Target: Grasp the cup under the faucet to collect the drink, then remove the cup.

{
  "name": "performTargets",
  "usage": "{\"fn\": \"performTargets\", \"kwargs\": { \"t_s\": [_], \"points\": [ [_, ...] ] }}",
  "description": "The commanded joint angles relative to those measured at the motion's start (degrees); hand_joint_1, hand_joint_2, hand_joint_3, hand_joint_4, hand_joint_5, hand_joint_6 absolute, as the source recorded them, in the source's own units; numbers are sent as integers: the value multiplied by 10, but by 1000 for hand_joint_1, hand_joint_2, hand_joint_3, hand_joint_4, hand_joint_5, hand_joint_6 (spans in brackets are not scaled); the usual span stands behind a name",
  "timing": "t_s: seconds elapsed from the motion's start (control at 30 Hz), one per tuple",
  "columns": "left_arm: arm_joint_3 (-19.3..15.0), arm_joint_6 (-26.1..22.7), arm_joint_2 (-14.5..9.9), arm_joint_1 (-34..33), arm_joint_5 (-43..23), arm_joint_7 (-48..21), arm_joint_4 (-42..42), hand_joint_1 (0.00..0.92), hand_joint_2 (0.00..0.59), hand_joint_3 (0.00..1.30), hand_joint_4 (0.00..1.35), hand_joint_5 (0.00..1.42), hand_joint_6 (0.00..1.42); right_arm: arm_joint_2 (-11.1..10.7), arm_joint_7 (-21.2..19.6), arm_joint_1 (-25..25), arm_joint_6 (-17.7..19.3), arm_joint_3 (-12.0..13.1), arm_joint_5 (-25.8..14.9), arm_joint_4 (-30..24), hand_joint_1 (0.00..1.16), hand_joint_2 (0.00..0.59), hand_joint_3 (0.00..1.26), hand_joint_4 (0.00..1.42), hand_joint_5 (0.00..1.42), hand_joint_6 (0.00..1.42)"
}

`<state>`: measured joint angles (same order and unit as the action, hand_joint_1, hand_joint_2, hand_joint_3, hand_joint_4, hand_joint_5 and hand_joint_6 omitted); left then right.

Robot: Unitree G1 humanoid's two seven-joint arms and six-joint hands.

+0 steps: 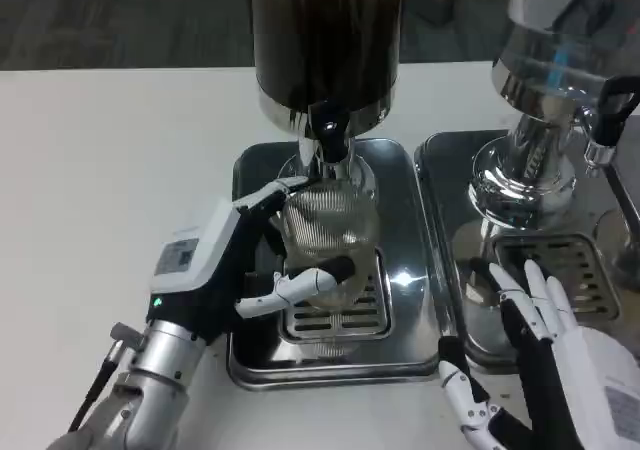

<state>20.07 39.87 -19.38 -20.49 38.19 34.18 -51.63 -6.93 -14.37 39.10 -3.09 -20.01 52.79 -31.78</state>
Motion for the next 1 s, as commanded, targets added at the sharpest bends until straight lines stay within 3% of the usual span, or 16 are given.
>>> {"fn": "performTargets", "kwargs": {
  "t_s": [0.03, 0.47, 1.0],
  "points": [
    [-1, 12, -8, 13, -9, -9, 18, 121, 59, 339, 463, 708, 1080, 3, 2, -7, -4, 4, -5, 9, 337, 454, 137, 0, 0, 154],
    [-20, 27, -31, 55, -29, -32, 82, 121, 59, 345, 463, 689, 1057, 3, -4, -28, 0, 4, -18, 36, 326, 463, 136, 0, 0, 160],
    [-79, 24, -71, 107, -60, -58, 150, 103, 50, 347, 451, 654, 1034, 2, -6, -59, 6, 3, -37, 63, 317, 488, 156, 0, 1, 176]
  ]
}}
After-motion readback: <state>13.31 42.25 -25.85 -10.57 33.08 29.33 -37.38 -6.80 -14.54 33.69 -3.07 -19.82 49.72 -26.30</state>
